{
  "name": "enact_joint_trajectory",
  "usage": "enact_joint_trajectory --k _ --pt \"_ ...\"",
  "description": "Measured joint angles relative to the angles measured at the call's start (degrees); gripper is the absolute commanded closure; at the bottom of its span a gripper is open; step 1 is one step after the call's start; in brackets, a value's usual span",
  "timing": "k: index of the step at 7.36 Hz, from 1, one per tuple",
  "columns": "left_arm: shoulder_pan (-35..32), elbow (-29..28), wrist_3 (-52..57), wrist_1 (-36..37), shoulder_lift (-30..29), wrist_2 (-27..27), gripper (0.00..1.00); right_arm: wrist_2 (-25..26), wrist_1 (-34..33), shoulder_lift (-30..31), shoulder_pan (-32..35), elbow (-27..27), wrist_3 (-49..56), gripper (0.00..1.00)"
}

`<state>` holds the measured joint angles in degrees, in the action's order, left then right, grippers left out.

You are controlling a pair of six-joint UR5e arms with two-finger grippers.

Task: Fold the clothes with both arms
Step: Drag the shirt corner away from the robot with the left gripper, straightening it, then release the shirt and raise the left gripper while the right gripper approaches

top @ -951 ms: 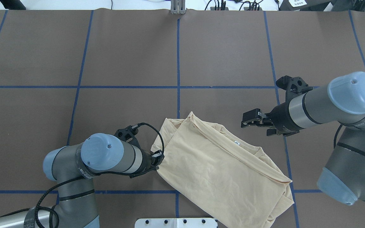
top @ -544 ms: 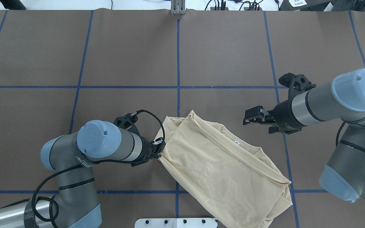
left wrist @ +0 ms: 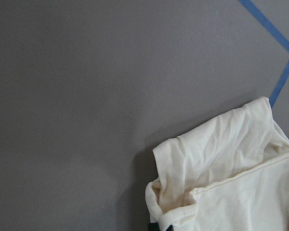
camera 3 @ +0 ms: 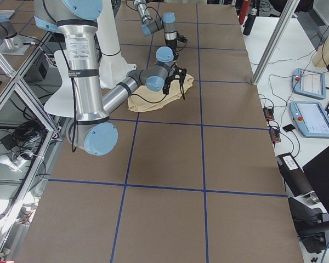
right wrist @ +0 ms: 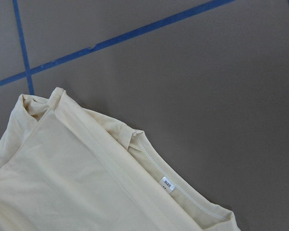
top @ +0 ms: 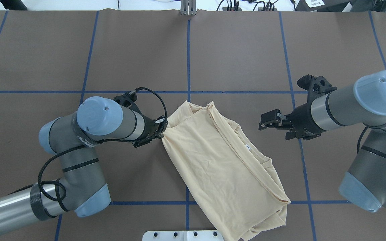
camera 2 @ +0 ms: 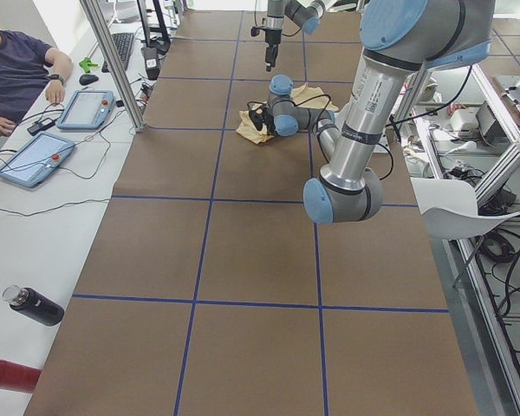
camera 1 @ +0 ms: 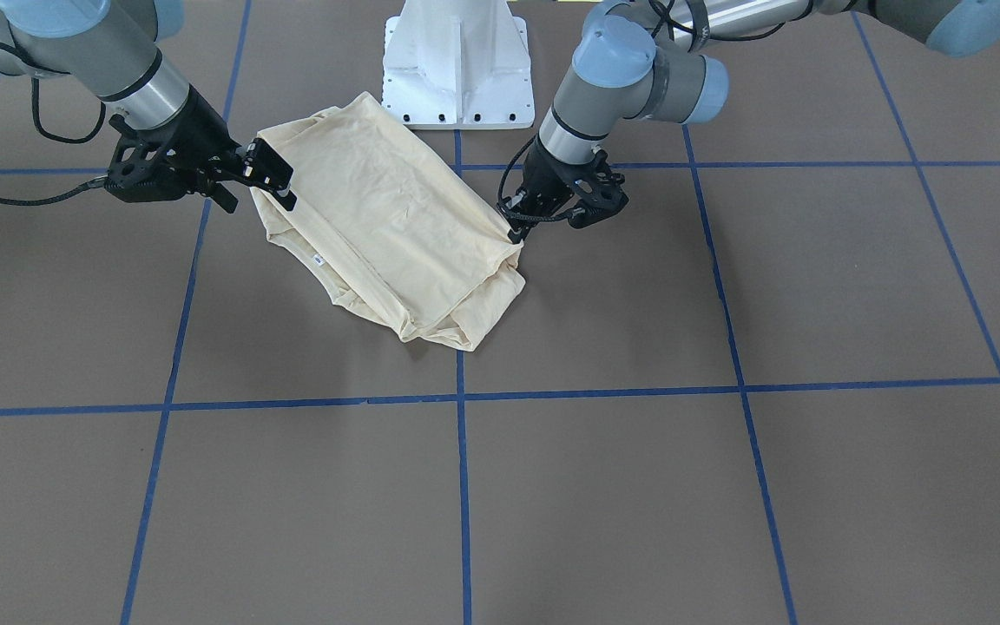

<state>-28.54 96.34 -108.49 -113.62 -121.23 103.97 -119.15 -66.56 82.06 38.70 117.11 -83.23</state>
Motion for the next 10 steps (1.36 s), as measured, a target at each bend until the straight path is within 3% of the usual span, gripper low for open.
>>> enact_joint_trajectory --k 4,6,8,10 --pt "-7.6 -12.71 7.29 -1.19 -7.13 -0.22 1.0 0.05 -0.06 0.18 0.28 -0.06 0.0 0.0" --pt "-9.6 -20.45 9.46 -7.15 -10.56 -0.99 1.0 0.11 -0.06 0.26 0.25 -0.11 0.0 0.0" --pt "-10.19 -26.53 9.88 -15.37 -11.63 -3.66 0.0 0.21 -0.06 0.27 0.2 -0.12 0.0 0.0" --pt "-10.91 -26.82 11.96 -16.79 -11.48 -3.88 0.0 0.5 -0.1 -0.1 -0.01 -0.26 -0.05 0.0"
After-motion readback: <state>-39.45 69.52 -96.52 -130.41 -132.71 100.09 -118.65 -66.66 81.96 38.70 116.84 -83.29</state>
